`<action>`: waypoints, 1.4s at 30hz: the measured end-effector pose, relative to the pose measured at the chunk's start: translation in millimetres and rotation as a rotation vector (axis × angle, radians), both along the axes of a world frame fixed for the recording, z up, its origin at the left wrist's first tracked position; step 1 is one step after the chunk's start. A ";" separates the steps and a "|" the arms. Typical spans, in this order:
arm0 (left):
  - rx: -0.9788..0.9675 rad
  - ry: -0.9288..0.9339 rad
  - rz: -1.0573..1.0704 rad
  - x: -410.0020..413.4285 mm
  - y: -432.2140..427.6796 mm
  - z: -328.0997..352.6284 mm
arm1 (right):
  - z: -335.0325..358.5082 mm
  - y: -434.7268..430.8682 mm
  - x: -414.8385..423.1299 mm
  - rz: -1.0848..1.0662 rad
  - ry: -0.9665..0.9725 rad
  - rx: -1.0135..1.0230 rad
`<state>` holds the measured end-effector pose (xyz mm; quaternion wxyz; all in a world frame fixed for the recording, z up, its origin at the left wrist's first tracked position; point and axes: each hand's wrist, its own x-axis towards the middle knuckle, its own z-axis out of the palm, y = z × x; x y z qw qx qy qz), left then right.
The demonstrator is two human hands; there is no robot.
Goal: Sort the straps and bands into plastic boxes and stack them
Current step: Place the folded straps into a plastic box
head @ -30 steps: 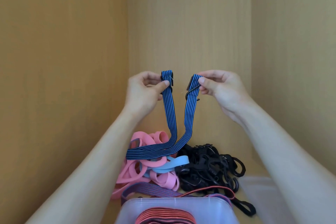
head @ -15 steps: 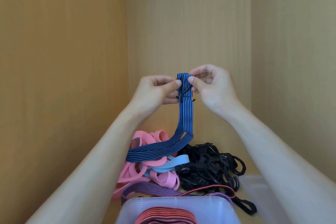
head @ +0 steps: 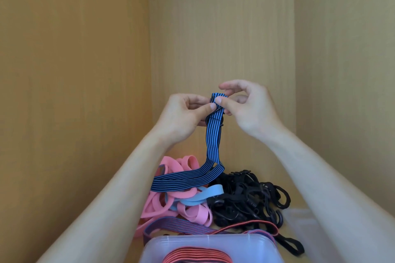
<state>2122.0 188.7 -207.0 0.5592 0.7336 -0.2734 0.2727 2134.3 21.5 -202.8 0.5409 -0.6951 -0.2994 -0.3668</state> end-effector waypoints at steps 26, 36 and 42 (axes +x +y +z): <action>-0.174 0.070 0.022 -3.0 3.4 -2.1 | 11.8 4.4 -27.2 0.074 -0.186 -0.262; -0.131 0.136 0.087 -4.0 2.3 -2.5 | 5.5 3.9 -21.1 -0.029 -0.123 -0.501; -0.141 0.135 0.100 0.8 4.6 -3.4 | -2.2 8.3 -17.6 -0.145 -0.205 -0.582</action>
